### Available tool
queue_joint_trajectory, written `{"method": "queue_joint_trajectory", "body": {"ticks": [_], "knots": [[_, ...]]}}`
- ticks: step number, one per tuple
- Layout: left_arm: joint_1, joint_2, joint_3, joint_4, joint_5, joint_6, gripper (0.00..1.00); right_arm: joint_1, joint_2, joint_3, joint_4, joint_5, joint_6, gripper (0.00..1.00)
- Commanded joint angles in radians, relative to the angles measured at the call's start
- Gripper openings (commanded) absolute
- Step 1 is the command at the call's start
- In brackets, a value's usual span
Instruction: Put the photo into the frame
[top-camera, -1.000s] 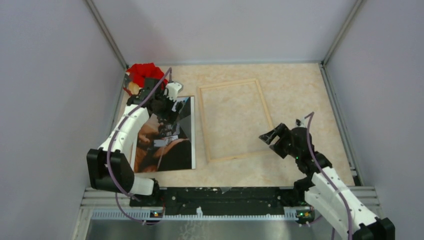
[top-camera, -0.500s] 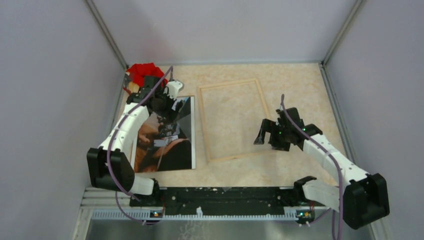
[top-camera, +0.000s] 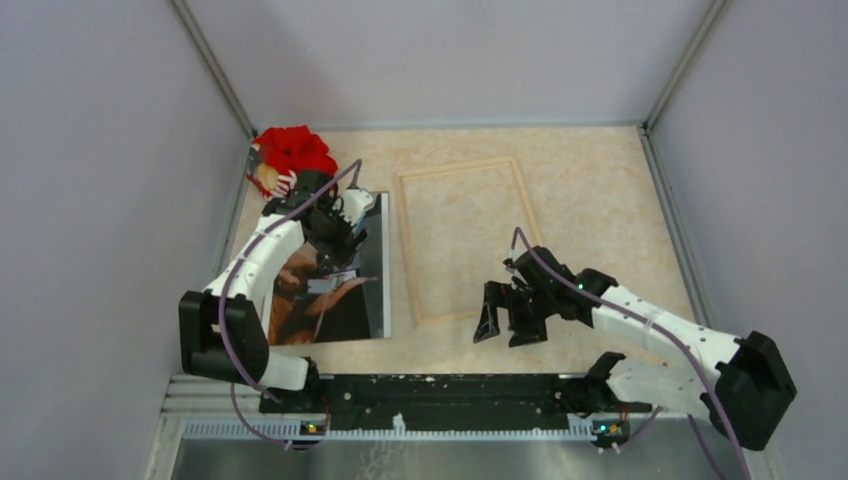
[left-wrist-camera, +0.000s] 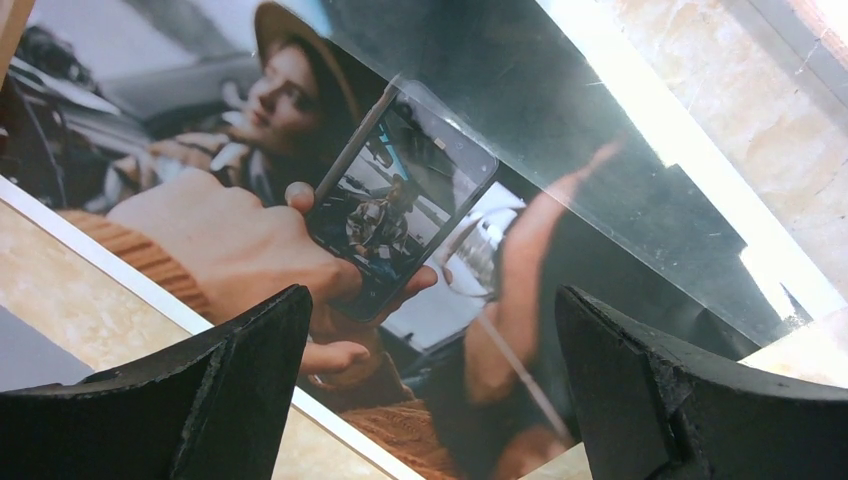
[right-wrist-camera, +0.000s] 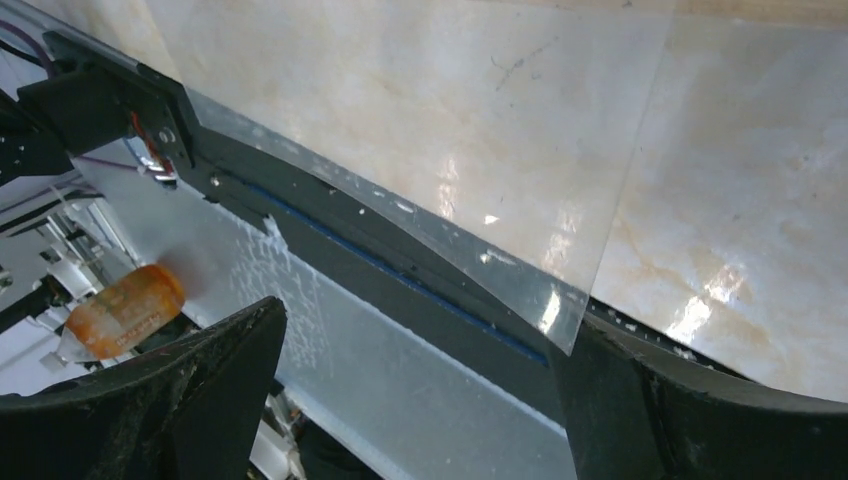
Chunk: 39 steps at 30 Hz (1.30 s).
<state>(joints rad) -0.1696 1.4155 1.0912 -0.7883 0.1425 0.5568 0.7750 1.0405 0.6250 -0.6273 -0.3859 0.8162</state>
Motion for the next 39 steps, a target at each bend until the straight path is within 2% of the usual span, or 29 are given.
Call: {"method": "queue_joint_trajectory", "body": {"ticks": [1,5,8,11,13,15,18,22,25,30,39], "knots": [[-0.004,-0.028,-0.006,-0.001,0.000,0.021,0.98,0.010,-0.046,0.103,-0.163,0.014,-0.002,0.99],[-0.004,-0.035,-0.028,0.006,-0.004,0.034,0.98,0.010,-0.147,0.090,-0.293,0.035,0.014,0.99],[-0.004,-0.035,-0.041,0.021,-0.021,0.042,0.98,0.011,-0.199,0.018,-0.342,-0.001,0.051,0.99],[-0.004,-0.032,-0.029,0.019,-0.013,0.035,0.98,0.005,-0.220,0.102,-0.388,0.099,0.041,0.99],[-0.004,-0.026,-0.018,0.019,-0.001,0.025,0.98,-0.042,-0.148,0.231,-0.364,0.165,-0.009,0.99],[-0.004,-0.014,-0.006,0.015,0.007,0.010,0.98,-0.086,-0.053,0.316,-0.261,0.181,-0.064,0.99],[-0.004,-0.006,0.005,-0.009,0.024,-0.005,0.98,-0.206,0.131,0.379,-0.084,0.111,-0.163,0.99],[-0.004,-0.025,-0.013,-0.003,0.013,0.000,0.98,-0.357,0.384,0.471,0.061,0.058,-0.277,0.97],[-0.004,-0.036,-0.023,0.005,0.005,-0.003,0.98,-0.445,0.501,0.445,0.181,-0.034,-0.294,0.97],[-0.004,-0.049,-0.025,0.002,-0.002,-0.011,0.98,-0.563,0.664,0.386,0.287,-0.227,-0.317,0.95],[-0.004,-0.084,-0.039,0.016,-0.021,-0.009,0.98,-0.570,0.791,0.343,0.377,-0.358,-0.298,0.92]]}}
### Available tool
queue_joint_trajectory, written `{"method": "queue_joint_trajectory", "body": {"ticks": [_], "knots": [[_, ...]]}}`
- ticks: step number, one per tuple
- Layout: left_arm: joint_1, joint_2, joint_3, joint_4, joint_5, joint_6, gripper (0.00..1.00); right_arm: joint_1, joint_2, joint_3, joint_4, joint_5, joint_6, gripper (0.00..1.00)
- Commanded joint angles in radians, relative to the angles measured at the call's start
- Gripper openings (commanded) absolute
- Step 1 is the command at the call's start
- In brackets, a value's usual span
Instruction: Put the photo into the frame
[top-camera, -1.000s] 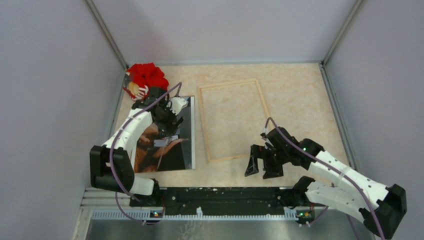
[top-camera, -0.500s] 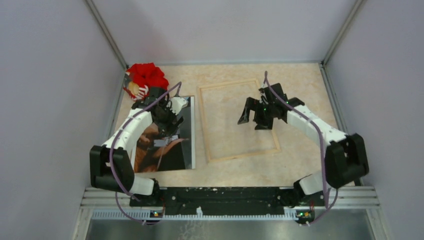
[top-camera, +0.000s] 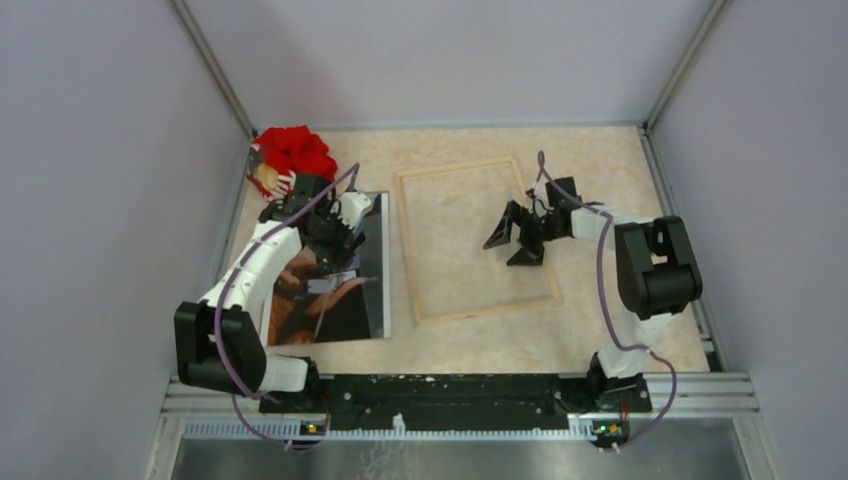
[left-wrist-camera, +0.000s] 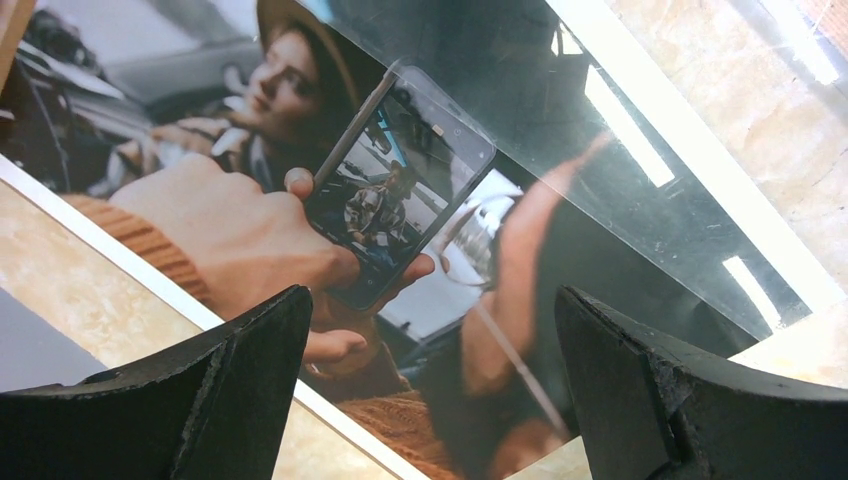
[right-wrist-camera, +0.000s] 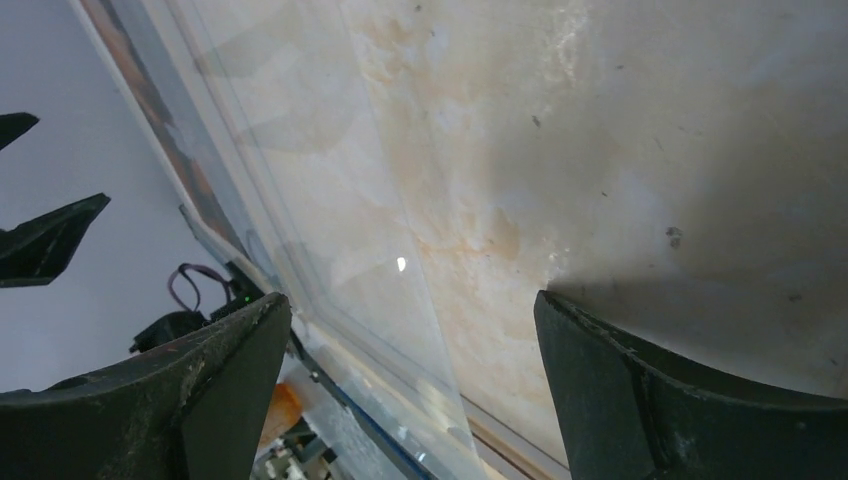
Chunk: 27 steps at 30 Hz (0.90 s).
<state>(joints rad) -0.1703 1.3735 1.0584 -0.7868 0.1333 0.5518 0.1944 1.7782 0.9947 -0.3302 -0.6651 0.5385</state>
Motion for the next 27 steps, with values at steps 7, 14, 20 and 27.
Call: {"method": "queue_joint_trajectory", "body": {"ticks": [7,14,20,27], "knots": [[-0.003,-0.052,-0.007,0.000,-0.005,-0.036,0.98,0.084,0.117,-0.074,0.150,-0.097,0.007,0.89],[-0.003,-0.077,-0.010,0.004,-0.029,-0.036,0.98,0.123,0.145,-0.107,0.257,-0.153,0.070,0.82],[-0.003,-0.083,0.000,-0.003,-0.037,-0.038,0.97,0.123,0.122,-0.188,0.478,-0.283,0.189,0.71],[-0.003,-0.080,0.010,-0.010,-0.048,-0.041,0.97,0.126,0.096,-0.315,0.920,-0.399,0.443,0.53]]}}
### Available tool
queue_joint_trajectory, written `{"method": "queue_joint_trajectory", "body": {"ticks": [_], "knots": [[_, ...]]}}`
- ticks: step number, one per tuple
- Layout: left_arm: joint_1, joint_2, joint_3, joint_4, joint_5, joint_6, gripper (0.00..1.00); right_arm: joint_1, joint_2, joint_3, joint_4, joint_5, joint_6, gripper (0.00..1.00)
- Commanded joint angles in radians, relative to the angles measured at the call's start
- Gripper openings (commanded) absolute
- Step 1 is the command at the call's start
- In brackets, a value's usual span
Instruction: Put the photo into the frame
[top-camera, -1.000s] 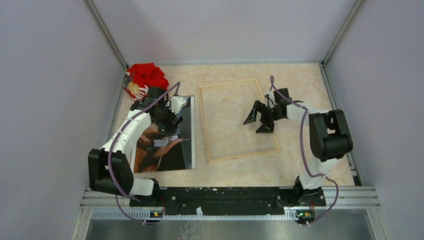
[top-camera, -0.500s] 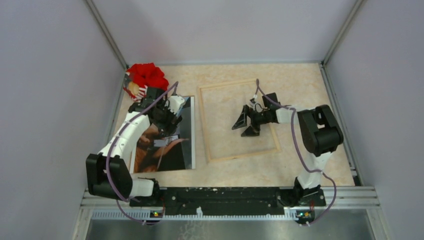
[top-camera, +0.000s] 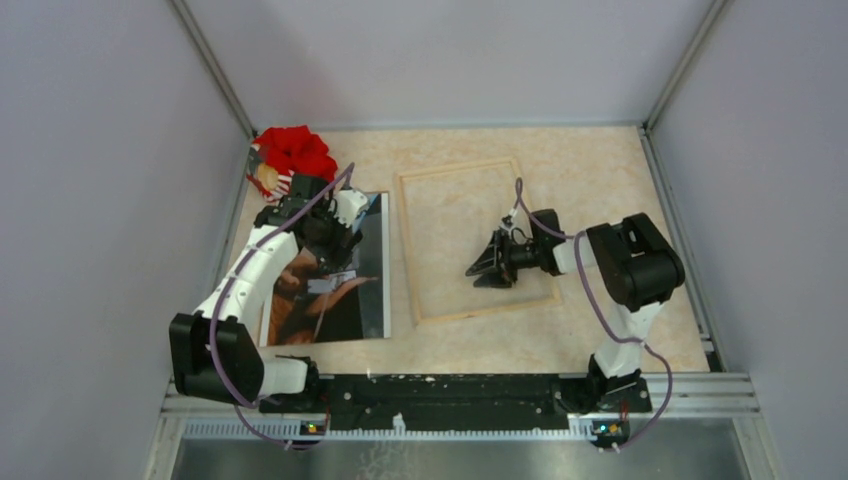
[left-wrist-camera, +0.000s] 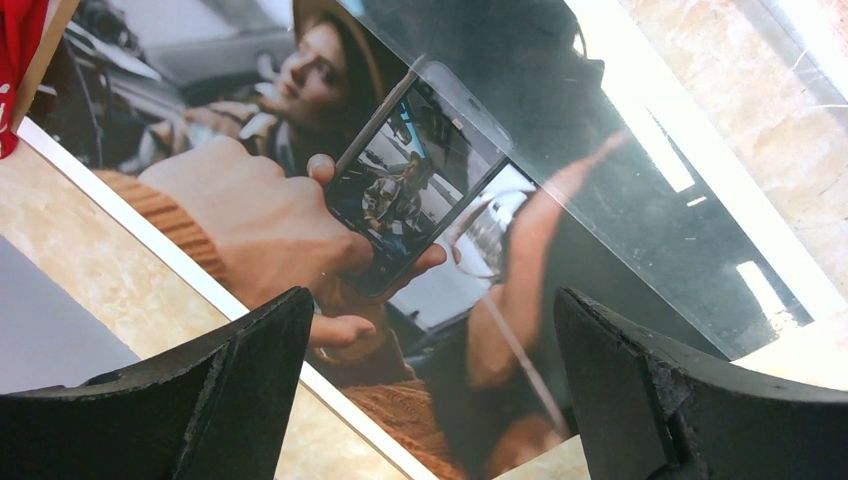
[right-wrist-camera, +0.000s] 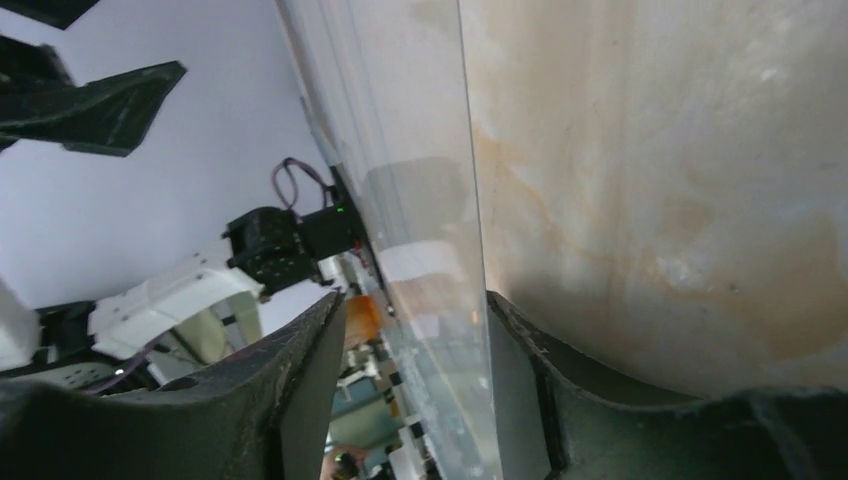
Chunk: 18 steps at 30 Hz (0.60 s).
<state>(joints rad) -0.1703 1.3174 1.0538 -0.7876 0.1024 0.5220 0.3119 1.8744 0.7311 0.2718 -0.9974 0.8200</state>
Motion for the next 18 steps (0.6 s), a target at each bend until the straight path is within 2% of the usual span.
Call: {"method": "queue_joint_trajectory", "body": {"ticks": [1,3,4,5,7,8,9,10,12,14,16,18], "knots": [[-0.003,-0.024,0.016,-0.011,-0.019,-0.011,0.97,0.010,0.008,-0.066,0.385,-0.075,0.210,0.51],[-0.003,-0.022,0.021,-0.013,-0.021,-0.013,0.97,0.017,0.036,-0.083,0.517,-0.088,0.297,0.46],[-0.002,-0.022,0.021,-0.014,-0.021,-0.013,0.97,0.022,0.053,-0.085,0.567,-0.093,0.333,0.40],[-0.003,-0.023,0.023,-0.017,-0.022,-0.013,0.97,0.025,0.072,-0.092,0.636,-0.096,0.372,0.32],[-0.003,-0.022,0.023,-0.022,-0.024,-0.014,0.97,0.033,0.110,-0.105,0.766,-0.094,0.453,0.08],[-0.003,-0.024,0.024,-0.025,-0.027,-0.015,0.97,0.037,0.128,-0.108,0.816,-0.093,0.488,0.03],[-0.003,-0.026,0.024,-0.028,-0.030,-0.015,0.97,0.042,0.143,-0.106,0.839,-0.095,0.507,0.02],[-0.003,-0.028,0.024,-0.029,-0.034,-0.014,0.97,0.048,0.156,-0.103,0.839,-0.094,0.505,0.07],[-0.003,-0.034,0.025,-0.032,-0.038,-0.010,0.97,0.057,0.164,-0.093,0.782,-0.085,0.458,0.22],[-0.003,-0.038,0.030,-0.037,-0.043,-0.010,0.97,0.060,0.151,-0.085,0.714,-0.070,0.406,0.23],[-0.003,-0.038,0.032,-0.043,-0.044,-0.010,0.97,0.060,0.126,-0.075,0.647,-0.048,0.364,0.18],[-0.003,-0.038,0.032,-0.047,-0.046,-0.011,0.96,0.061,0.085,-0.048,0.531,-0.023,0.309,0.01]]}}
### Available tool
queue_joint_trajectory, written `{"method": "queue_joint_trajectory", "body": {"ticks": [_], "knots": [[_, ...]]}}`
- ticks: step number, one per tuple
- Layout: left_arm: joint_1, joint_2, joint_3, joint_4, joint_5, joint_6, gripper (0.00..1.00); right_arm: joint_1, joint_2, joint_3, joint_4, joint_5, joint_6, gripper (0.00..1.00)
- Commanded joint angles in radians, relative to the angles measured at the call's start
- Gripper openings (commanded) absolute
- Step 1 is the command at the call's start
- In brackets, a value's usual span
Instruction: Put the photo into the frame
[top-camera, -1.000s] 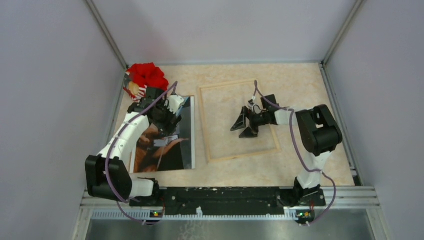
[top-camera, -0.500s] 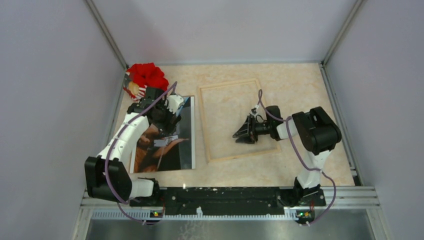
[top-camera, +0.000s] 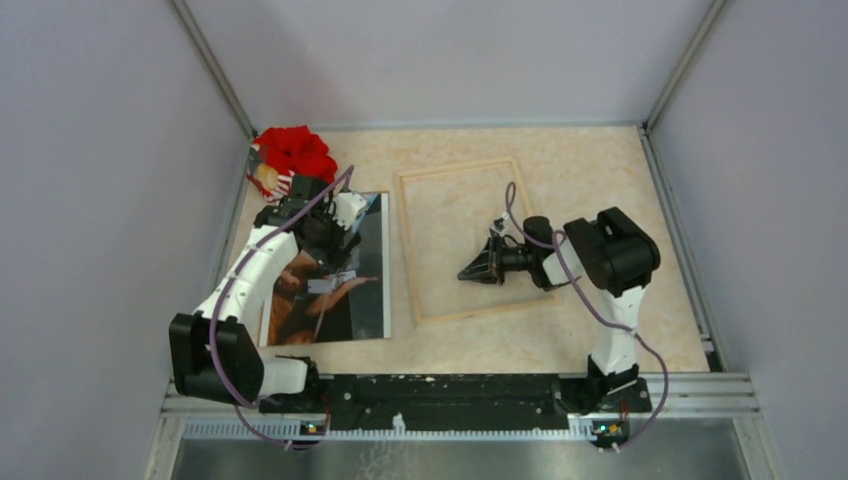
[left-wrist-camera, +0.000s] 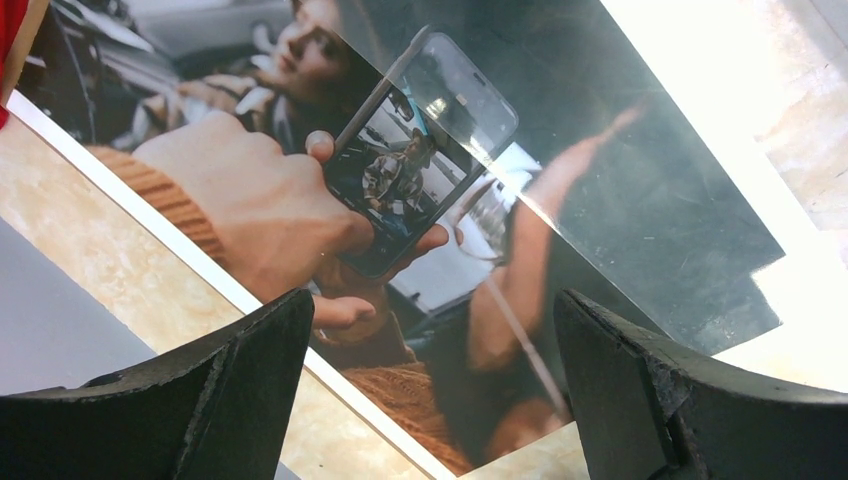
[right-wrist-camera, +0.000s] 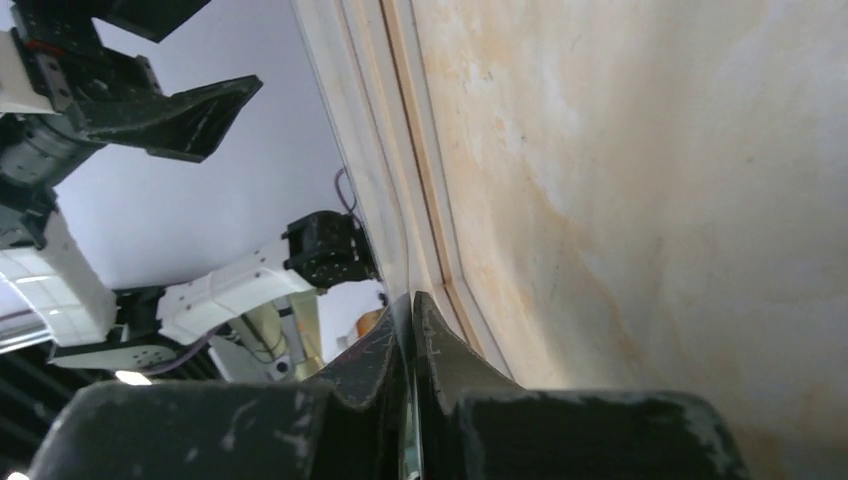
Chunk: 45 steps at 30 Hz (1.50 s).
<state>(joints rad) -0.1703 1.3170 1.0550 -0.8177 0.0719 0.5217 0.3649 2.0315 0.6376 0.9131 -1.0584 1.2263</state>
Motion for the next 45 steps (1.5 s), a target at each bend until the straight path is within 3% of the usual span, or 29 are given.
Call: {"method": "queue_joint_trajectory", "body": {"ticks": [1,8,13,20,23,32,45], "knots": [[-0.003,-0.038,0.031,-0.018,-0.018,-0.011,0.96,0.008,-0.099,0.068,-0.182,0.047,-0.142,0.00],[-0.003,-0.046,0.045,-0.025,-0.024,-0.013,0.96,0.007,-0.307,0.422,-0.979,0.208,-0.642,0.00],[-0.003,-0.037,0.051,-0.025,-0.023,-0.017,0.96,-0.007,-0.361,0.641,-1.314,0.341,-0.852,0.00],[-0.003,-0.032,0.064,-0.031,-0.013,-0.022,0.95,-0.095,-0.361,0.672,-1.380,0.383,-0.873,0.00],[-0.003,-0.032,0.070,-0.037,-0.021,-0.015,0.95,-0.098,-0.310,0.724,-1.504,0.444,-0.937,0.00],[-0.003,-0.031,0.072,-0.043,0.018,-0.015,0.95,-0.098,-0.292,0.781,-1.628,0.650,-1.009,0.00],[-0.003,-0.028,0.070,-0.050,0.021,-0.015,0.95,-0.112,-0.322,0.762,-1.612,0.713,-0.999,0.00]]}}
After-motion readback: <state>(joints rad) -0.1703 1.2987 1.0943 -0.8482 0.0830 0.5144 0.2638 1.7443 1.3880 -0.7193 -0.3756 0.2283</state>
